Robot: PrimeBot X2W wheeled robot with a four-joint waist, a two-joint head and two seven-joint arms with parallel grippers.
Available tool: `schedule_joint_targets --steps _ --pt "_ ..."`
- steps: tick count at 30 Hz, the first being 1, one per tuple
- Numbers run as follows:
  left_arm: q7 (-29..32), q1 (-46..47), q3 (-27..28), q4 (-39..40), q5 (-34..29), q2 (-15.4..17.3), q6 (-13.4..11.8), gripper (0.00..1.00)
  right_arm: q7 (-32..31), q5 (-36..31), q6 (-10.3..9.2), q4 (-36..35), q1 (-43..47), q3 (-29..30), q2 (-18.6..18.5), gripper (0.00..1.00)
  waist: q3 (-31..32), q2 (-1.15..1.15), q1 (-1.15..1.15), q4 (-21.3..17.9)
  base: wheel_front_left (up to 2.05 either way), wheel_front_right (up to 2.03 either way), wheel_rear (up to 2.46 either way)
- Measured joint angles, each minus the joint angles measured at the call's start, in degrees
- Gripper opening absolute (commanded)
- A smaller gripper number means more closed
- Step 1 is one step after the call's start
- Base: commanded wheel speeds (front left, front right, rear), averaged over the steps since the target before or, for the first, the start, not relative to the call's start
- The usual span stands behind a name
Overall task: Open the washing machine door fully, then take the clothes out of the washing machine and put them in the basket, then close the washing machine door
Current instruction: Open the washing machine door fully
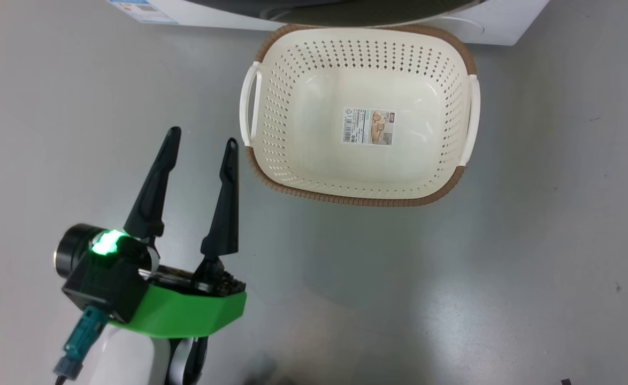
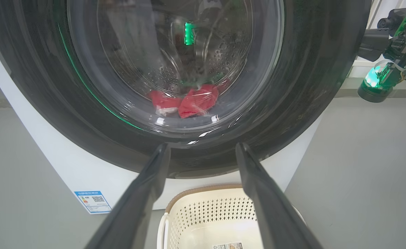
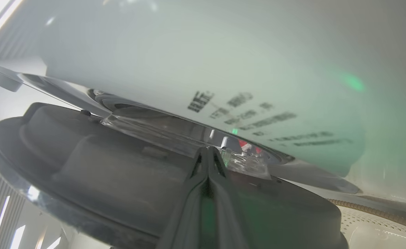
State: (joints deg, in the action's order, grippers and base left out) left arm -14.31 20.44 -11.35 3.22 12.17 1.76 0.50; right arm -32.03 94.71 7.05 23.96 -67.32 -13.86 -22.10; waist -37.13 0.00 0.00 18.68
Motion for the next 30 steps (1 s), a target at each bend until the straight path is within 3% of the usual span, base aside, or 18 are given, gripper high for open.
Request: schedule_joint_targets --steps 30 --pt "0.0 -0.2 0.5 -1.8 -0.1 0.0 0.0 1.00 -9.1 -1.5 0.00 0.3 8.0 -1.7 4.1 0.00 7.8 0.00 0.00 -2.9 0.00 0.00 0.00"
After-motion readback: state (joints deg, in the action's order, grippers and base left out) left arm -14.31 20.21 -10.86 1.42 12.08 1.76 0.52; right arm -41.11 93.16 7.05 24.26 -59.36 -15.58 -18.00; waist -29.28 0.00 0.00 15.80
